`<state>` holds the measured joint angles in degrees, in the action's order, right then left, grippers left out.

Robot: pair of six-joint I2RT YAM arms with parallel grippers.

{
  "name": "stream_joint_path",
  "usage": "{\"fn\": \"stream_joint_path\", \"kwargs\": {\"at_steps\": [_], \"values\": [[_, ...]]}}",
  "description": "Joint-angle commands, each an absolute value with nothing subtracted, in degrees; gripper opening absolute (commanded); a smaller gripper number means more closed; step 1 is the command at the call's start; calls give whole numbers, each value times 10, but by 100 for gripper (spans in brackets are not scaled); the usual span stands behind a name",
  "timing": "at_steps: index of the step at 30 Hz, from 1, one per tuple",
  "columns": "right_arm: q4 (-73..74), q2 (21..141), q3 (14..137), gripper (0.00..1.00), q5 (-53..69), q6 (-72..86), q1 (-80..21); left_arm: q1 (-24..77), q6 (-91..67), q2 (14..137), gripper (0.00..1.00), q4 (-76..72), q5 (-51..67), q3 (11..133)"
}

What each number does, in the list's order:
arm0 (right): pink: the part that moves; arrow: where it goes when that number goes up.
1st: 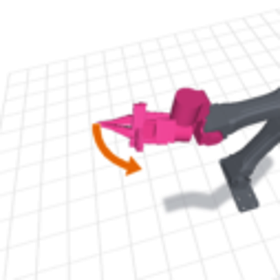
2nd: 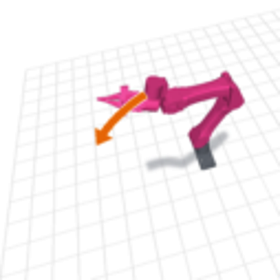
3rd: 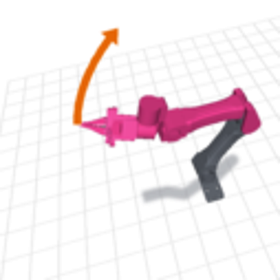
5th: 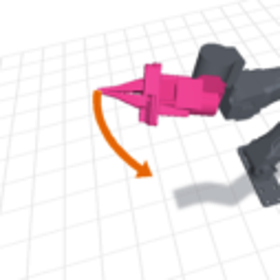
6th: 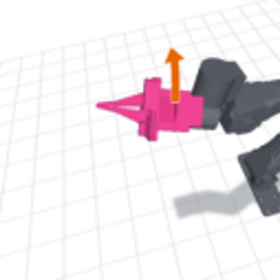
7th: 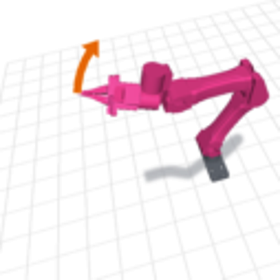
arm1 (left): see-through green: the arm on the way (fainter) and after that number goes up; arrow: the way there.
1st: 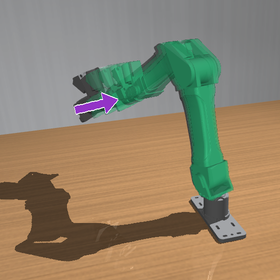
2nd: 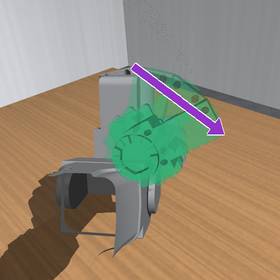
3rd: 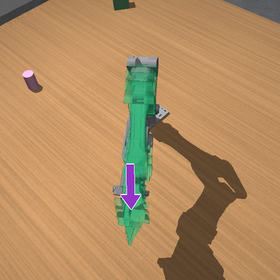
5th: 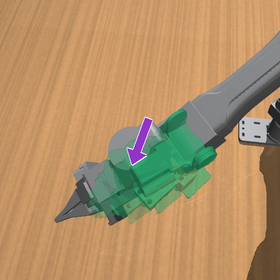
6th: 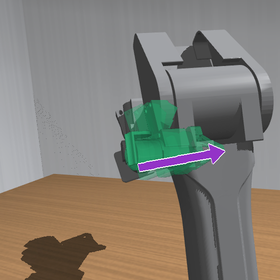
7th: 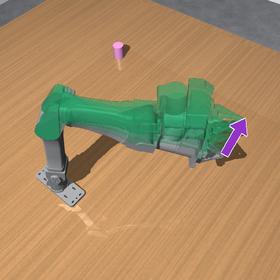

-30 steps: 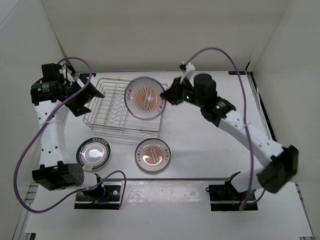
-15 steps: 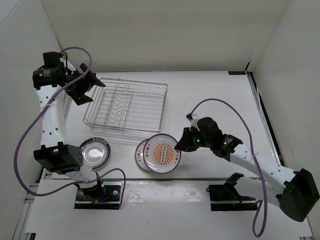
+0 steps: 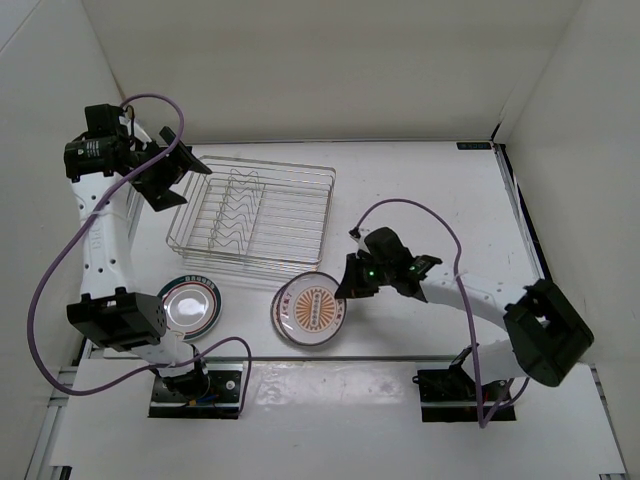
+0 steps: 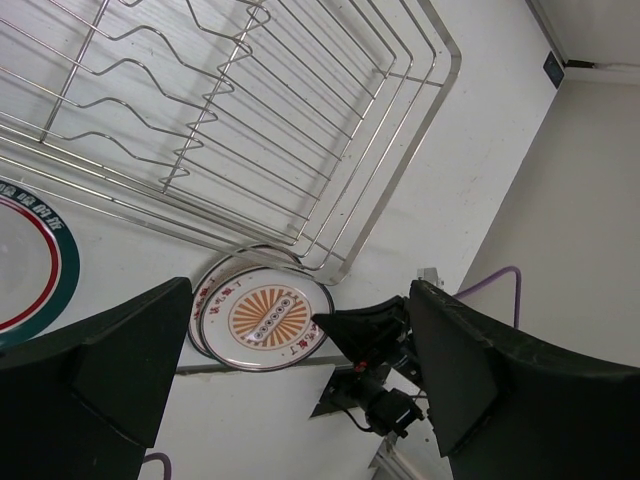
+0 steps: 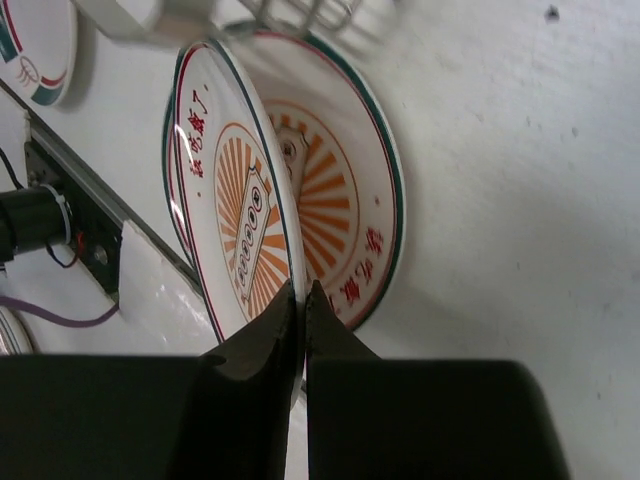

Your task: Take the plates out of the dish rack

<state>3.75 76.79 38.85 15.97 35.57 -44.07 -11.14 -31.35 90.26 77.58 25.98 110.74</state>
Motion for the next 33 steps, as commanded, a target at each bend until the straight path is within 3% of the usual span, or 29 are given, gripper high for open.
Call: {"fn": "stream_joint_path", "kwargs": {"at_steps": [1, 2, 4, 5, 9, 10, 12, 17, 22, 26, 29, 33], "values": [[31, 801, 457, 0, 191, 331, -444, -109, -312, 870, 100, 1041, 268, 1103], [41, 809, 461, 1, 189, 329, -445, -111, -312, 872, 100, 1040, 266, 1105], [70, 817, 477, 15, 181, 329, -443, -112, -312, 870, 100, 1040, 268, 1106], [81, 822, 488, 29, 178, 321, -442, -111, -313, 870, 100, 1039, 271, 1106], [134, 825, 511, 51, 170, 306, -441, -108, -313, 874, 100, 1040, 272, 1109], [147, 827, 519, 66, 174, 295, -441, -111, -313, 872, 100, 1041, 272, 1111], [176, 827, 526, 77, 187, 288, -441, -110, -312, 875, 100, 1040, 272, 1113], [210, 799, 542, 77, 150, 267, -439, -109, -310, 885, 100, 1041, 272, 1130], [243, 763, 570, 72, 26, 251, -433, -111, -310, 889, 100, 1041, 272, 1134], [329, 841, 716, 41, -11, 254, -423, -112, -309, 889, 100, 1039, 272, 1134], [359, 922, 797, 41, 17, 258, -417, -112, -310, 885, 100, 1042, 271, 1125], [389, 1022, 926, 59, 45, 262, -412, -112, -311, 868, 100, 1038, 272, 1103]]}}
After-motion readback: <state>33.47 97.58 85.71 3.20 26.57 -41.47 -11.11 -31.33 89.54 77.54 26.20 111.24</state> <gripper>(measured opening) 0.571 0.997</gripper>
